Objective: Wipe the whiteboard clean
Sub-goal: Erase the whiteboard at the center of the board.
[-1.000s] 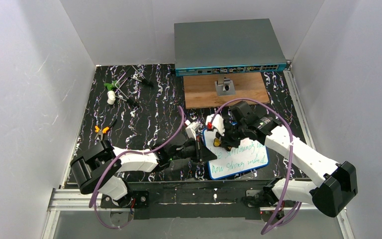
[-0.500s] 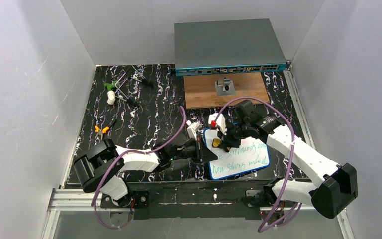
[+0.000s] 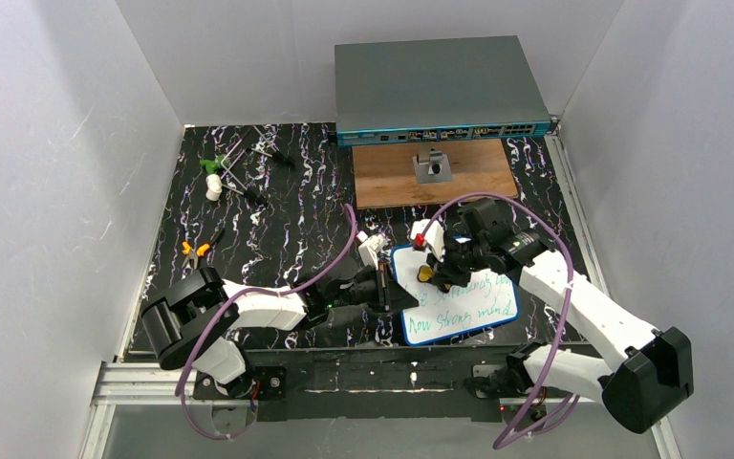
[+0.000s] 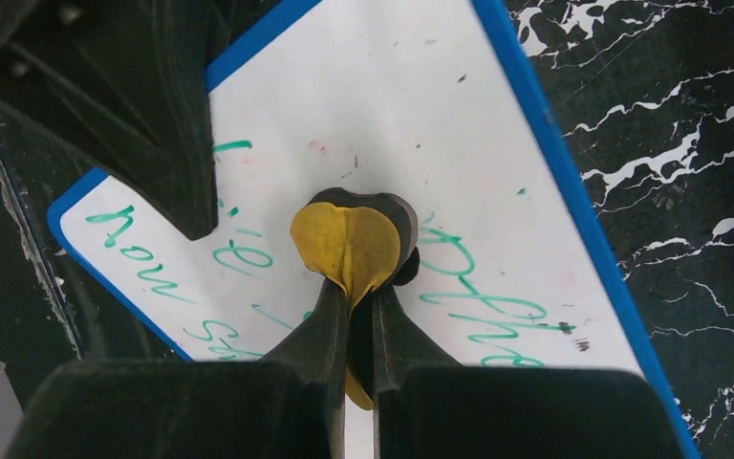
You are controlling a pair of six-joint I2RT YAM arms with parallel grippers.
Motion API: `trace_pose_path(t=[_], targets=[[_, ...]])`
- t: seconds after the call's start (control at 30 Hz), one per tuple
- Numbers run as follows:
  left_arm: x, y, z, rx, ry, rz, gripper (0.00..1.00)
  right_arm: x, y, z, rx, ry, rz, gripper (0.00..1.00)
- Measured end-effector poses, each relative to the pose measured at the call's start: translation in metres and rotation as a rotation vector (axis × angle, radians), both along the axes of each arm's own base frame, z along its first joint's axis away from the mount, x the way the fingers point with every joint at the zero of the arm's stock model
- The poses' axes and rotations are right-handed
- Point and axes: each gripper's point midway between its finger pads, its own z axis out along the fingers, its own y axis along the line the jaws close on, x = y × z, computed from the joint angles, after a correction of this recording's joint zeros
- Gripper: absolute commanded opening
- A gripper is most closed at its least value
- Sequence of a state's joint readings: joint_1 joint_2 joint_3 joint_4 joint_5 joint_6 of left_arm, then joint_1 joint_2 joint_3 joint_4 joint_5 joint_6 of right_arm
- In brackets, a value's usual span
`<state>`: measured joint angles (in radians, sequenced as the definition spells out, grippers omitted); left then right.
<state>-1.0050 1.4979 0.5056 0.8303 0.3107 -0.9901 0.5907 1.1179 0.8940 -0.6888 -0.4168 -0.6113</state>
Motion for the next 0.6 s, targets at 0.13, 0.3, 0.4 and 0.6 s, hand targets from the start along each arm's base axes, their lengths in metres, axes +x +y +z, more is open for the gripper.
trace_pose_path(t=[0.13,0.3,0.4,0.6], targets=[[0.0,0.0,-0.001,0.0,0.017,0.007,0.0,0.007,0.011,0.006,-0.005,0.011,0.006,0.01],[0.0,0.0,0.0,-0.001,0.015,0.005,0.0,-0.007,0.02,0.009,0.005,0.017,0.113,0.01],[0.0,0.0,0.0,-0.001,0.015,0.005,0.0,-0.017,0.017,0.007,-0.006,0.018,0.154,0.01],[0.0,0.0,-0.001,0.0,0.013,0.004,0.0,0.007,-0.002,0.008,-0.039,-0.057,0.016,0.01]])
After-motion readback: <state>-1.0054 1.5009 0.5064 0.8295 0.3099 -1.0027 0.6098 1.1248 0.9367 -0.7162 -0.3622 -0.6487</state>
